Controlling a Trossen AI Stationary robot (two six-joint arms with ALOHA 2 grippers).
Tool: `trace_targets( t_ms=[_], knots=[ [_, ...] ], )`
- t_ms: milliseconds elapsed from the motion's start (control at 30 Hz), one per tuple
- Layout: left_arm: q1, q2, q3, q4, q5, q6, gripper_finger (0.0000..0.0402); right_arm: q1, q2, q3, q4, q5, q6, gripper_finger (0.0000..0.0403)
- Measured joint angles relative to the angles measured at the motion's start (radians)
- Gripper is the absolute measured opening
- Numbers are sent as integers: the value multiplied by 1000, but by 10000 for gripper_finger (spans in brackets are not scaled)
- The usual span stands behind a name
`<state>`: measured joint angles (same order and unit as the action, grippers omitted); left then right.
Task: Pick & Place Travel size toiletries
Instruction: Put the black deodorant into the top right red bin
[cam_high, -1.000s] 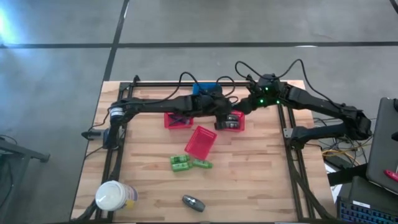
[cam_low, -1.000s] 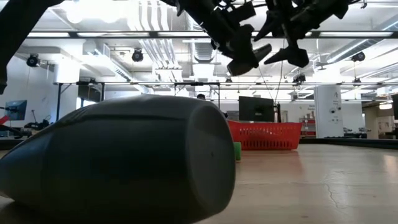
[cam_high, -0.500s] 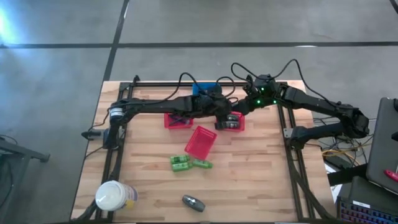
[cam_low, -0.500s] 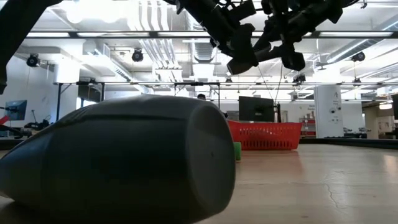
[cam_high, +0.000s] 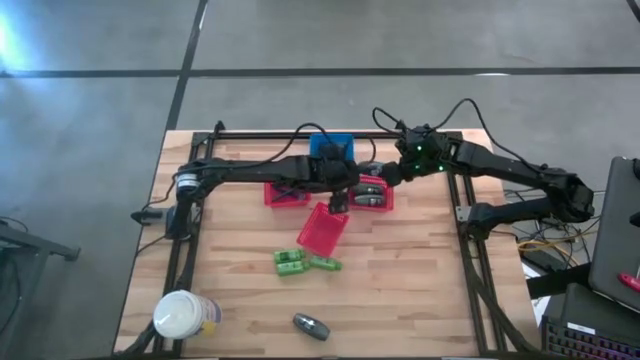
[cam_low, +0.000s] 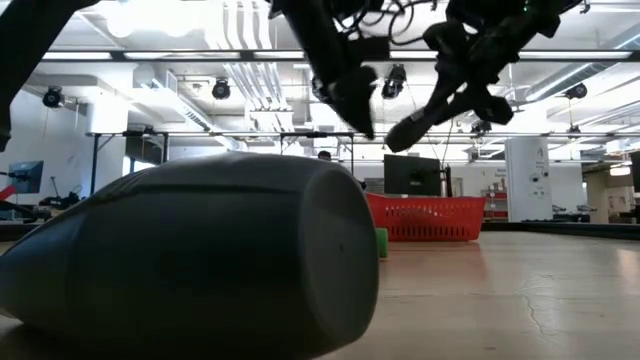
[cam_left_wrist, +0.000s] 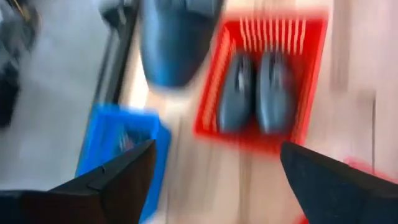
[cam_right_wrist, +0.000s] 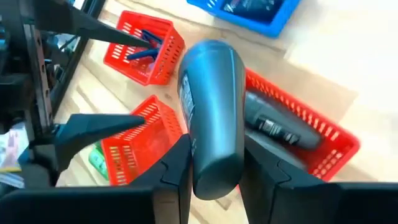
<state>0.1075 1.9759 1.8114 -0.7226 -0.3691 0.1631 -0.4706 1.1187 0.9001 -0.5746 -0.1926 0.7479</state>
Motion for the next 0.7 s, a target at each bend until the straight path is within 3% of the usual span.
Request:
trace_targets(
  t_ms=[133,267,433,700],
  knots=[
    [-18,-12,-10,-120,20,-69,351,2,1,-96,104,-6,109,93],
    [-57,-93,-94,-85,24,-96,349,1,-1,-236,267,-27,211,89],
    [-96,-264,-287,28,42,-149,350,1,-5,-353,442,-97,299,99],
    [-166,-539,-646,169,153,-357,349,1,-2,-438,450,-88,351,148]
  ],
)
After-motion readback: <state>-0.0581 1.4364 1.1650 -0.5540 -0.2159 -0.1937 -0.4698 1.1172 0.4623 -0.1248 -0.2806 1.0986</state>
